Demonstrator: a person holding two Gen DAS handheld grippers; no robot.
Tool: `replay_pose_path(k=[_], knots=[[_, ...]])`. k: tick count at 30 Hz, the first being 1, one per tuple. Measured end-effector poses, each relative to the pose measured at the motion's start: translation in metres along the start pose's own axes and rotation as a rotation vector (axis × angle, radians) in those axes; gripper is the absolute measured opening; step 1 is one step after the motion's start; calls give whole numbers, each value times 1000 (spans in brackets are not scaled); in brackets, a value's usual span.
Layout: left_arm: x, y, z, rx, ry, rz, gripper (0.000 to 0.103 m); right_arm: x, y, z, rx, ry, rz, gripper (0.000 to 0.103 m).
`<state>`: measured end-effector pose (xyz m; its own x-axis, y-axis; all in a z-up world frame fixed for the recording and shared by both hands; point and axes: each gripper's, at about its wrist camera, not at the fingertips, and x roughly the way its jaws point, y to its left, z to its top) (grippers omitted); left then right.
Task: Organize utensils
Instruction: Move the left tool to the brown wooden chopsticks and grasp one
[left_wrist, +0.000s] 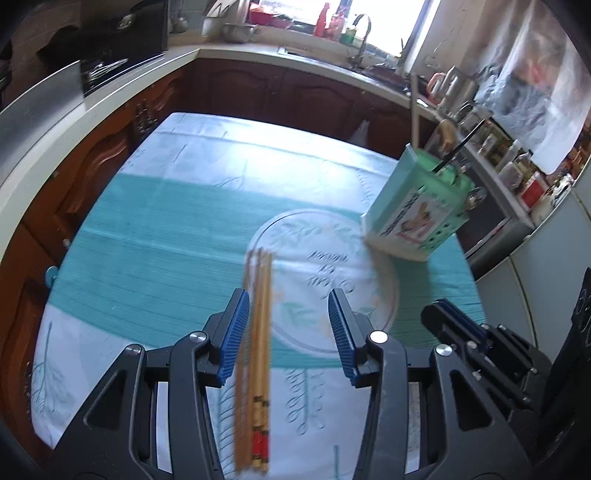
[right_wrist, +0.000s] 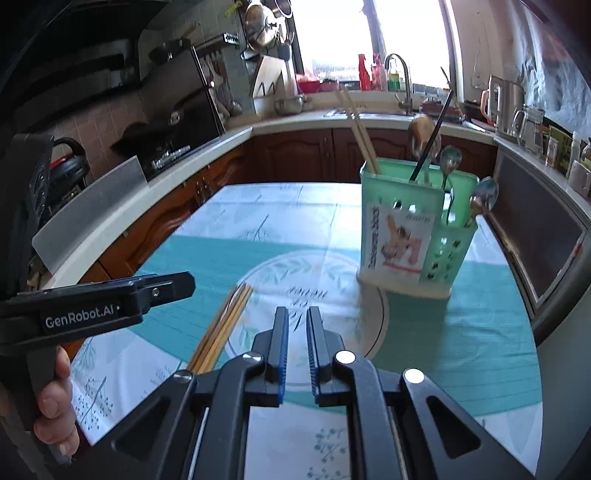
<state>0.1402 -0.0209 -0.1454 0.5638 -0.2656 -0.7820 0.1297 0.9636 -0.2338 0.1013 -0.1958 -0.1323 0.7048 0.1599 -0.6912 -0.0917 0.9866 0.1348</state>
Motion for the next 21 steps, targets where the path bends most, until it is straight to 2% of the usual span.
replay_pose_path(k=[8, 16, 21], knots=[[9, 11, -10, 6, 73, 54, 41, 11, 9, -4, 9, 88, 15, 10], [36, 37, -25, 0, 235, 27, 41, 22, 23, -8, -3, 176, 60, 10], [51, 40, -29, 17, 300, 6, 32, 26, 27, -9, -12, 188, 73, 10]])
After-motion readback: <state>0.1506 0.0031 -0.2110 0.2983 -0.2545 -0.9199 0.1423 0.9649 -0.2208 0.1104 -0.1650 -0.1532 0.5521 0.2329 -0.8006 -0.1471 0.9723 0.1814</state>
